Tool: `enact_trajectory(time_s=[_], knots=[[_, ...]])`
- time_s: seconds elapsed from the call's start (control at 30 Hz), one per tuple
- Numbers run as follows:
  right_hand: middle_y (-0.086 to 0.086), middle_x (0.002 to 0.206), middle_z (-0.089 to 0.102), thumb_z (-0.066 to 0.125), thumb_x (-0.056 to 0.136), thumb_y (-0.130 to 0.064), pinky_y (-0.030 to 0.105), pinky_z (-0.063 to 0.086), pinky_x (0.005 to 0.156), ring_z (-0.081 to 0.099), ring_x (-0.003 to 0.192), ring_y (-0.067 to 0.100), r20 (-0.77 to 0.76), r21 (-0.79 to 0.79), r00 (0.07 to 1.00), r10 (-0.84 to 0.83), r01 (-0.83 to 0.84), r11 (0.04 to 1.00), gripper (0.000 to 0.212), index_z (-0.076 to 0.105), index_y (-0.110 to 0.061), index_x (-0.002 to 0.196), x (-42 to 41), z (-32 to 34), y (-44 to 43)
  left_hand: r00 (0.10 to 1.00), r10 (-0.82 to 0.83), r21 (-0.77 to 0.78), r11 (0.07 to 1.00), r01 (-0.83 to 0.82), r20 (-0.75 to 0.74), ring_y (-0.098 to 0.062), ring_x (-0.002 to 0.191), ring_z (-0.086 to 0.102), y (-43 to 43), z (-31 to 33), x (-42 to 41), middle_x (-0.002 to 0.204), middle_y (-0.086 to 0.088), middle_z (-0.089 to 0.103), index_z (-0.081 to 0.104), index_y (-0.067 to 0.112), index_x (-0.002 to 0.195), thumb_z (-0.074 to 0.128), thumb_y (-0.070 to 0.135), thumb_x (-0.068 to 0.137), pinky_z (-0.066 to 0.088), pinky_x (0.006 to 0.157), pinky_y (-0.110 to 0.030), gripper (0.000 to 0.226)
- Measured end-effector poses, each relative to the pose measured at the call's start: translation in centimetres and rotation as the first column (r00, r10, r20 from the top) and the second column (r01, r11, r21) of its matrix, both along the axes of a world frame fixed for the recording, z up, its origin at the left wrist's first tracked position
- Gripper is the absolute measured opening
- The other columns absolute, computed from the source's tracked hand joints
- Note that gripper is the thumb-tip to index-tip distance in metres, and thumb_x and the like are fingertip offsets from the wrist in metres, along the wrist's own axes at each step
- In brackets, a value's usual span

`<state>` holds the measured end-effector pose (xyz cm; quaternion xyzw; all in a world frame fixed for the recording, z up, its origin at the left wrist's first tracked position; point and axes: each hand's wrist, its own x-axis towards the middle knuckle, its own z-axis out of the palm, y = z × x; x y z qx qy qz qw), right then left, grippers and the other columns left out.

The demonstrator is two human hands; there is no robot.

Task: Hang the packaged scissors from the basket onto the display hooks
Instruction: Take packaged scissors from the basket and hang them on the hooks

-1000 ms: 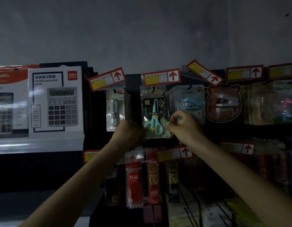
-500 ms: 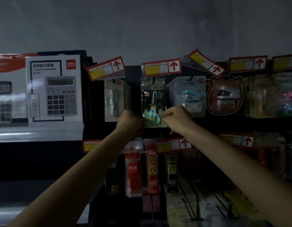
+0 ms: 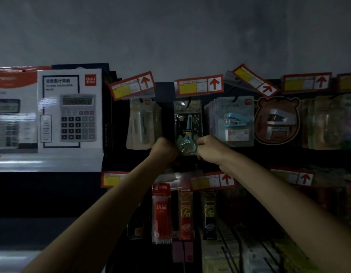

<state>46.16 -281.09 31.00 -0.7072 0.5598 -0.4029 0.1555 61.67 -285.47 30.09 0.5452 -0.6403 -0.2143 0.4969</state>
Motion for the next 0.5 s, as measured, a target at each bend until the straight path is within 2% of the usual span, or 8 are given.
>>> enact_trajectory(time_s=[0.07,0.17,0.27,0.33,0.4,0.5], knots=[[0.009,0.108,0.059,0.046,0.092,0.007,0.021,0.04,0.065,0.052,0.086,0.014,-0.016,0.007,1.0,0.001,-0.001,1.0,0.033,0.062,0.003,0.121,0.1,-0.1,-0.4,1.0,-0.017,-0.009,1.0,0.018,0.021,-0.021,0.071,0.067,-0.1,0.0,0.0,0.082,-0.009,0.068,0.071,0.0,0.103,0.073,0.012,0.091,0.057,0.059,-0.029,0.017],[0.009,0.107,0.063,0.049,0.096,-0.003,0.024,0.044,0.067,0.059,0.097,0.021,-0.014,0.01,1.0,0.007,-0.007,1.0,0.025,0.063,-0.006,0.117,0.1,-0.3,-1.0,0.999,-0.009,-0.03,0.999,0.011,0.05,-0.029,0.082,0.07,-0.5,-0.2,0.0,0.085,-0.012,0.07,0.073,-0.002,0.102,0.074,0.014,0.091,0.061,0.076,-0.039,0.02],[0.011,0.114,0.065,0.051,0.097,-0.015,0.03,0.05,0.078,0.062,0.105,0.026,-0.044,0.012,0.999,0.005,-0.004,1.0,0.028,0.06,-0.011,0.122,0.3,-0.4,-1.4,0.993,-0.029,-0.036,0.999,0.033,0.114,-0.025,0.08,0.069,-0.6,-0.3,-0.2,0.083,-0.01,0.07,0.071,0.002,0.095,0.074,0.016,0.091,0.06,0.074,-0.037,0.015],[0.012,0.122,0.063,0.052,0.09,-0.013,0.031,0.052,0.08,0.061,0.11,0.027,-0.075,0.026,0.997,0.02,-0.018,0.999,0.044,0.055,-0.014,0.133,0.4,-0.4,-1.6,0.983,-0.029,-0.038,0.999,0.037,0.184,-0.03,0.091,0.071,-0.5,-0.3,-0.3,0.096,-0.016,0.073,0.071,0.0,0.103,0.072,0.018,0.091,0.06,0.084,-0.042,0.021],[0.014,0.131,0.058,0.051,0.083,-0.013,0.028,0.051,0.075,0.059,0.113,0.027,-0.114,0.05,0.993,0.034,-0.028,0.998,0.059,0.048,-0.014,0.142,0.3,-0.5,-2.0,0.97,-0.045,-0.035,0.998,0.055,0.238,-0.035,0.102,0.069,-0.3,-0.3,-0.5,0.108,-0.022,0.072,0.069,-0.004,0.11,0.067,0.014,0.094,0.058,0.09,-0.043,0.024],[0.015,0.136,0.054,0.049,0.084,-0.009,0.026,0.051,0.07,0.058,0.112,0.026,-0.17,0.083,0.985,0.03,-0.016,0.996,0.06,0.047,-0.016,0.144,0.4,-0.4,-1.7,0.936,-0.035,-0.028,0.998,0.048,0.351,-0.039,0.115,0.064,-0.4,-0.3,-0.7,0.12,-0.025,0.067,0.066,-0.007,0.12,0.054,0.007,0.099,0.053,0.096,-0.041,0.028]])
